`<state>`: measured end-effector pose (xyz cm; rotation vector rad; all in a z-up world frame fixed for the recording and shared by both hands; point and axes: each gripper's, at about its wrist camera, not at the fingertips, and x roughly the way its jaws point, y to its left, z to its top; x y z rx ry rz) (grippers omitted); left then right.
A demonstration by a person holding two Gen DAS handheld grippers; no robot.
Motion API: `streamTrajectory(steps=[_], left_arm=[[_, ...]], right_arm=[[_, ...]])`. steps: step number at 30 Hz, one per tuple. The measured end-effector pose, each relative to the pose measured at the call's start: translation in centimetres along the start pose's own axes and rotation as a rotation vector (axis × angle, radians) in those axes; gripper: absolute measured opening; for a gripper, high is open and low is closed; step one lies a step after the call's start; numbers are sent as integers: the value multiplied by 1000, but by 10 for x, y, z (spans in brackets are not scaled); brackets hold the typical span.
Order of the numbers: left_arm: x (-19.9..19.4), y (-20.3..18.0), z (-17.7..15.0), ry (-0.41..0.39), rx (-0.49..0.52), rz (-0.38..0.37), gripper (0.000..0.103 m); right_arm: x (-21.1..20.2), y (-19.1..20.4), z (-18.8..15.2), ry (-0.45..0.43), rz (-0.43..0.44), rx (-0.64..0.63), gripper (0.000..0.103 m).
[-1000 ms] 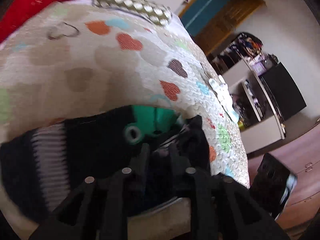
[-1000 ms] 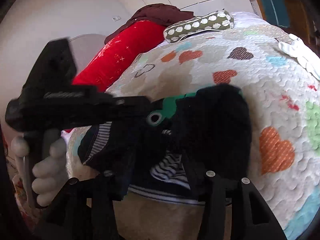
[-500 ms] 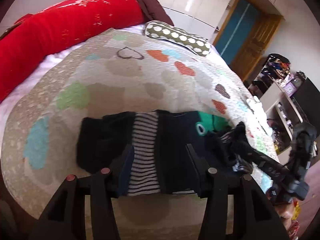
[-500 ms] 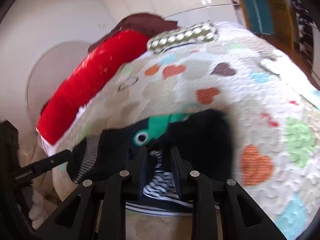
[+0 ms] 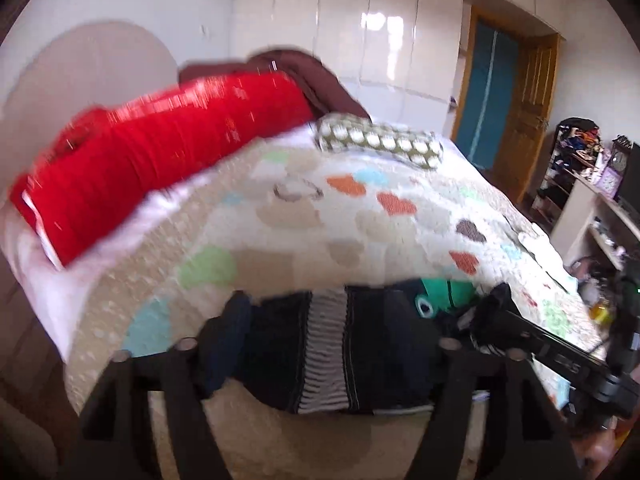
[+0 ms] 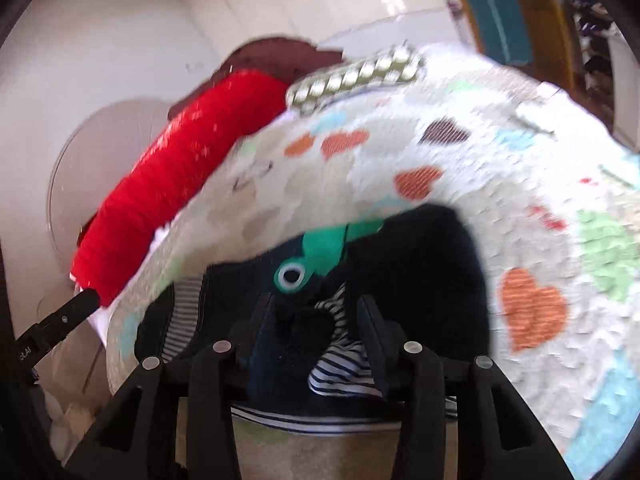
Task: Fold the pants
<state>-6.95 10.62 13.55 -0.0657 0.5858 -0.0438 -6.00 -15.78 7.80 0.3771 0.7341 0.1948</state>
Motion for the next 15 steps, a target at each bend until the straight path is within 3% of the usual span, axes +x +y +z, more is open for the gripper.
streamTrajectory(steps=[3, 7, 11, 15], left_arm=[[-20, -4, 7, -82, 4, 56, 98], [-35, -4, 17, -114, -7, 48, 101], [-33, 5, 22, -63, -50, 10, 101], [-14, 22, 16, 2, -92, 51, 101]], right_arm=[[-25, 1, -1, -63, -16, 8, 52], [-49, 5, -2, -129, -48, -15, 57], [-56, 5, -5, -125, -57, -29, 59], [-47, 0, -5, -94, -66, -13, 59]])
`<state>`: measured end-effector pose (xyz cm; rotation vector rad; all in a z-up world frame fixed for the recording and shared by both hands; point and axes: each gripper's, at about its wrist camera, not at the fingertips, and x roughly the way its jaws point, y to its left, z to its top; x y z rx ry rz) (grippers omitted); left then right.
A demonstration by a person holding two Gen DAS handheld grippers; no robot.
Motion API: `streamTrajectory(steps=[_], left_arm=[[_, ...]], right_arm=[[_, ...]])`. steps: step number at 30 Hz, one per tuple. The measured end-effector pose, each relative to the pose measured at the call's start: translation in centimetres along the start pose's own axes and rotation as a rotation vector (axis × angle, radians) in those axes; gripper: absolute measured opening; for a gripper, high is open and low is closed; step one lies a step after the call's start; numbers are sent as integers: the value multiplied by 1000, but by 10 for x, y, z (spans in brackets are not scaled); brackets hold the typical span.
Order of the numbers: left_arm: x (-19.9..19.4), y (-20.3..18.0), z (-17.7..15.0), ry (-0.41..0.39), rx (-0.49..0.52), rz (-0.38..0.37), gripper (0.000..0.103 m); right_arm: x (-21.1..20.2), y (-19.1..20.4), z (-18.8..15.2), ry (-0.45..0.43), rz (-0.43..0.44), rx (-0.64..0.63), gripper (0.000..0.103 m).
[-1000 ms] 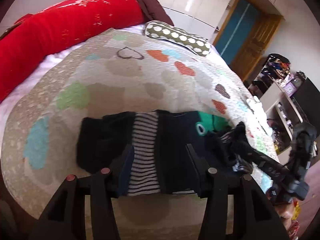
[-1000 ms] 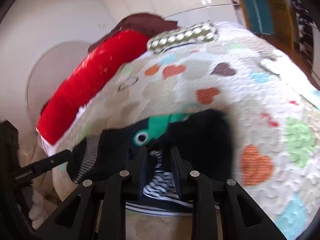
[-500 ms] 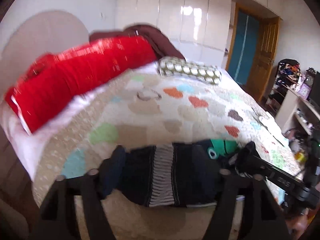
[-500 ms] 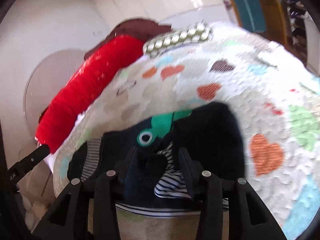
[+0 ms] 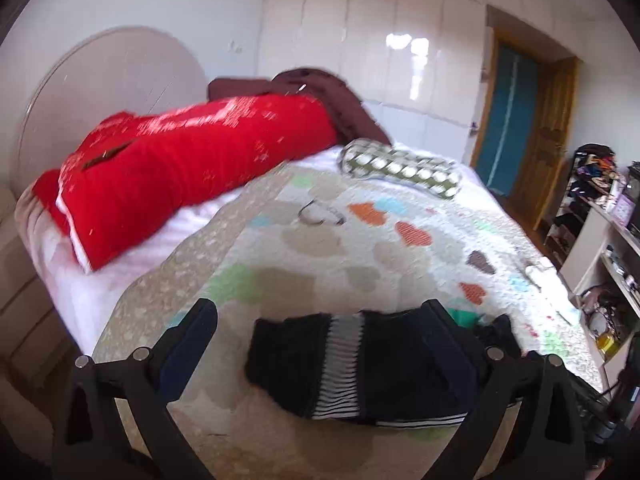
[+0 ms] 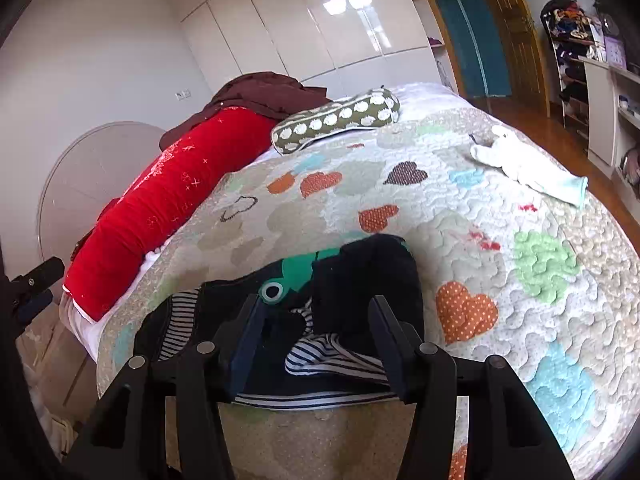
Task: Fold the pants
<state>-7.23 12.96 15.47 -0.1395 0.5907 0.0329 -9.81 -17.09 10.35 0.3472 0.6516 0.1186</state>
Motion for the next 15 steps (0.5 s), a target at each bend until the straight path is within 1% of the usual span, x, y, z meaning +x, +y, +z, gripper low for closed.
streamTrajectory(steps=[1, 3, 7, 11, 15], left_arm=[[4, 4, -3, 17, -14, 2, 101], [17, 23, -7, 73, -75, -11, 101], [32, 53, -17, 139, -173, -19, 101], [43, 77, -27, 179, -238, -7, 101], [51, 95, -34, 203, -276, -7, 101]], right_arm=[[3, 0, -1, 11, 1, 3, 59], [7, 2, -2, 27, 2, -6, 59], [20, 20, -7, 71, 8, -62, 60], [37, 43, -13, 134, 26, -128, 60], [56, 70, -19, 205, 45, -202, 60]])
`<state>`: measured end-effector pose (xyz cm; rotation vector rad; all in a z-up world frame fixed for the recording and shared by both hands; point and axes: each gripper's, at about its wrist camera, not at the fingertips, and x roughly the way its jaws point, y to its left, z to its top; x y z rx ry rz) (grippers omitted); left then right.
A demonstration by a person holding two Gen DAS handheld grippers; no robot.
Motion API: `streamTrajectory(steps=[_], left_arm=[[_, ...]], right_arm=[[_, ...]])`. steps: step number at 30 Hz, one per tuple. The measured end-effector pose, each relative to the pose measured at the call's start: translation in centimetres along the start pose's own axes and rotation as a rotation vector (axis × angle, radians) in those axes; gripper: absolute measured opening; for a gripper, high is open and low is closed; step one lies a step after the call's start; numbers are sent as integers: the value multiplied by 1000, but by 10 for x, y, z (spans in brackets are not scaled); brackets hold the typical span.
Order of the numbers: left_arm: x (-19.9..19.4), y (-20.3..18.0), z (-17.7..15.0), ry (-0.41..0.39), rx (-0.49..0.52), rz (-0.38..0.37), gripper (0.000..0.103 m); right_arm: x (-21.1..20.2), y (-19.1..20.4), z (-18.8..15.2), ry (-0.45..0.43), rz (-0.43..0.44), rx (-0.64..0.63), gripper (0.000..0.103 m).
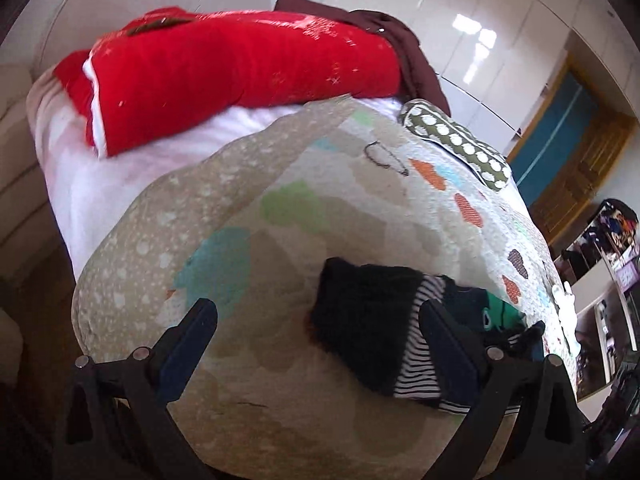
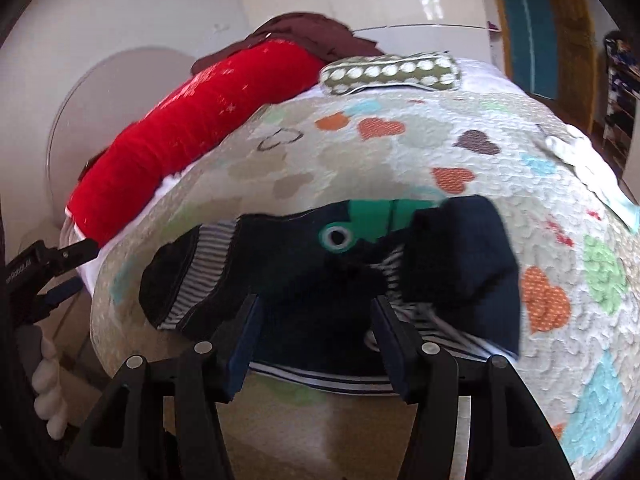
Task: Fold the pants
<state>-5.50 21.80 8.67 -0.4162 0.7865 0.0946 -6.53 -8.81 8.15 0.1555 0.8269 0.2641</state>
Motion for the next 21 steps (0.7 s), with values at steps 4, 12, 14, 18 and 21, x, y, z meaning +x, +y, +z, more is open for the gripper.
streamTrajectory(steps=[4, 12, 14, 18, 21], left_arm=[[5, 14, -2, 23, -39, -23, 101], [21, 34, -8, 70, -80, -88, 100], [27, 32, -14, 92, -70, -126, 100], [35, 30, -22, 114, -52, -139, 98], [42, 34, -26, 131, -65, -154, 98]], right_arm=[[15, 28, 15, 45, 38, -77, 60], [57, 82, 58, 161, 154, -187, 67], [79, 98, 66, 224, 178, -205, 67], [123, 127, 77, 325, 180, -253, 67], [155, 148, 85, 437, 199, -278, 72]])
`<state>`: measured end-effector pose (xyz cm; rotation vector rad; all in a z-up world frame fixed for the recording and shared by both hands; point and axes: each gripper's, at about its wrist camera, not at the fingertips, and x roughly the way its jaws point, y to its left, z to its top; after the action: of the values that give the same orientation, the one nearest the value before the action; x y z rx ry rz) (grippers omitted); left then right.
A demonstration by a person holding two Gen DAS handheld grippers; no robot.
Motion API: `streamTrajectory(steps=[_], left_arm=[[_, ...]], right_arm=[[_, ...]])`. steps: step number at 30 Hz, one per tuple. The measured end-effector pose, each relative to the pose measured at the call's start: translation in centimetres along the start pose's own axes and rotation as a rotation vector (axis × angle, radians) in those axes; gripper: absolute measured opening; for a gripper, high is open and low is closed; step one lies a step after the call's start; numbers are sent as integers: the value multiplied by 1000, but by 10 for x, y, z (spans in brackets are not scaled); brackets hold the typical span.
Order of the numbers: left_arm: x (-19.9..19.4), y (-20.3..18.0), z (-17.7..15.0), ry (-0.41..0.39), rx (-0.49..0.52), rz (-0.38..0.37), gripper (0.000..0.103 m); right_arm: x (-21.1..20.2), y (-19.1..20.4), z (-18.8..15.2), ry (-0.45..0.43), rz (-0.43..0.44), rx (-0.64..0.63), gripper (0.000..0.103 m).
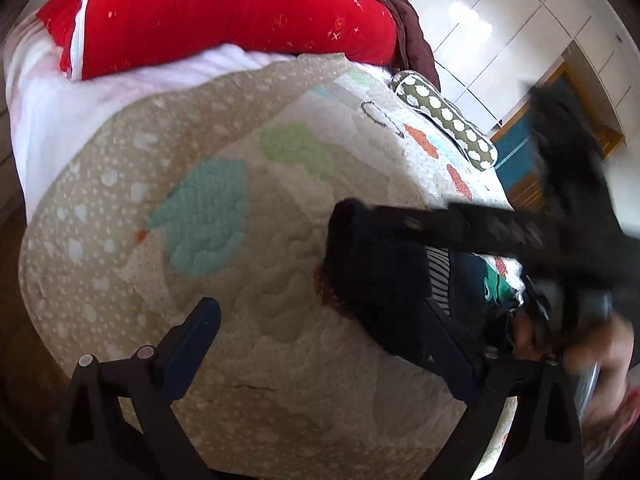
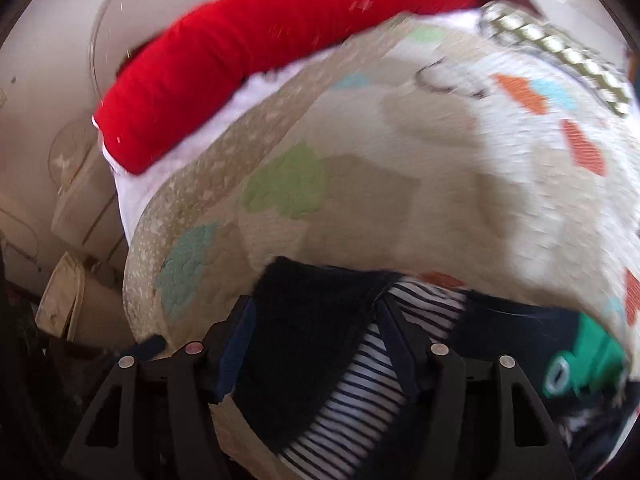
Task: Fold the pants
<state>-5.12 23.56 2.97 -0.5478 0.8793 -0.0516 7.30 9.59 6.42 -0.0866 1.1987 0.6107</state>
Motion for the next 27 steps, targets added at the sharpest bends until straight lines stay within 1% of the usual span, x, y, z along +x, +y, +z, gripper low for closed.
streamTrajectory(steps=[2, 4, 5, 7, 8, 9, 10, 11, 12, 13, 14, 15, 17, 21, 24, 27], left_arm=[[5, 3, -3, 14, -7, -8, 98], [7, 3, -4, 24, -14, -15, 98], [8, 3, -5, 24, -15, -18, 98], [7, 2, -5, 18, -11, -26, 98], [6, 1, -6, 17, -9, -28, 98], [6, 0, -7, 16, -5, -28, 98], [7, -2, -7, 16, 0, -26, 98], [7, -4, -8, 16, 6, -25, 97], [7, -7, -10, 16, 13, -27, 86], [7, -10, -11, 23, 22, -31, 78], [9, -13, -11, 37, 31, -35, 64], [10, -17, -12, 54, 41, -42, 51], [10, -23, -15, 75, 57, -43, 41], [-3, -40, -17, 59, 95, -39, 41], [-11, -58, -18, 44, 135, -38, 42], [-15, -78, -20, 38, 182, -34, 45]], right_arm=[[24, 7, 16, 114, 5, -21, 73], [43, 12, 28, 183, -45, -39, 75], [55, 15, 32, 229, -73, -60, 76], [70, 22, 36, 292, -124, -102, 77], [73, 25, 37, 308, -141, -122, 76], [74, 29, 37, 315, -162, -150, 69], [72, 33, 36, 307, -184, -183, 61], [68, 36, 34, 289, -213, -204, 45], [64, 37, 31, 271, -229, -217, 36], [59, 36, 28, 250, -230, -226, 32], [53, 34, 24, 232, -229, -228, 28], [47, 32, 21, 212, -220, -219, 26], [28, 23, 14, 157, -170, -174, 25], [-21, -4, 1, 32, -68, -74, 24], [-61, -30, -17, -59, -27, 0, 24], [-102, -71, -41, -138, -2, 96, 24]])
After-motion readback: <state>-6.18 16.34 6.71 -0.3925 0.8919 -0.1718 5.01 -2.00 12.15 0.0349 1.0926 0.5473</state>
